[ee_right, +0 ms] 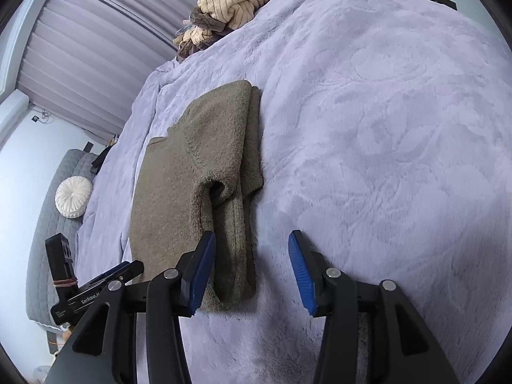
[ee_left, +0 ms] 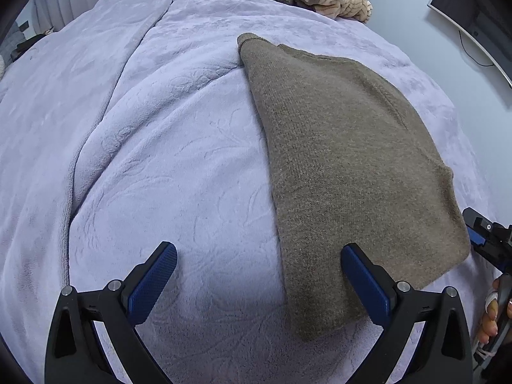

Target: Fold small clothes

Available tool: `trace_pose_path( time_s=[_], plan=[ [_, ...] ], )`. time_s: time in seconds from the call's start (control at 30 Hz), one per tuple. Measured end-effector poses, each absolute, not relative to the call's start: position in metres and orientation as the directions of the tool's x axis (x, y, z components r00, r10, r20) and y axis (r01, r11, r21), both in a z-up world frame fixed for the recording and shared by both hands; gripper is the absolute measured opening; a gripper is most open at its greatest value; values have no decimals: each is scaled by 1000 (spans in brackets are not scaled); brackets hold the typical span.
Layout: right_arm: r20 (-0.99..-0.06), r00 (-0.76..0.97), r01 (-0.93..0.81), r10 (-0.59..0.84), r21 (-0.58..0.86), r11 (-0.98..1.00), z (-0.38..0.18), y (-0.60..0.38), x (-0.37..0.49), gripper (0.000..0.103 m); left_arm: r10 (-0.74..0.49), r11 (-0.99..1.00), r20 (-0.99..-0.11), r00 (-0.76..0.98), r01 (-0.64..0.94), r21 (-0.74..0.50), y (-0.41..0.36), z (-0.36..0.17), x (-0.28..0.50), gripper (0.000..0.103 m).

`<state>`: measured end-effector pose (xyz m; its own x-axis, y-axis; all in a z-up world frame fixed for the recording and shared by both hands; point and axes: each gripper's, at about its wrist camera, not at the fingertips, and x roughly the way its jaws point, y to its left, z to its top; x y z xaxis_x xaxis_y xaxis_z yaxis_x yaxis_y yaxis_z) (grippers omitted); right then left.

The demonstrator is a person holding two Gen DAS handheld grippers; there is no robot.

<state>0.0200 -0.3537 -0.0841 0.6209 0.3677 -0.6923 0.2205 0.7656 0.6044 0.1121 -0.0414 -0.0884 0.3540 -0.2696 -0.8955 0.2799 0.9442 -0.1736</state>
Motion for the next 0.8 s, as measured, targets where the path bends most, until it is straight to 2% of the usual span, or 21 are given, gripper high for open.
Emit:
trace_pose_path(
  time_s=[0.5,0.8],
  plan=[
    [-643,642,214,418,674,707,-85,-365,29,57,-303,942,-871,386,259,-213,-38,-72,137,103],
    [-620,637,217,458,715,665,-88,-374,59,57,-422,903,-846,325,236,-360,-51,-74,178,103]
  ],
)
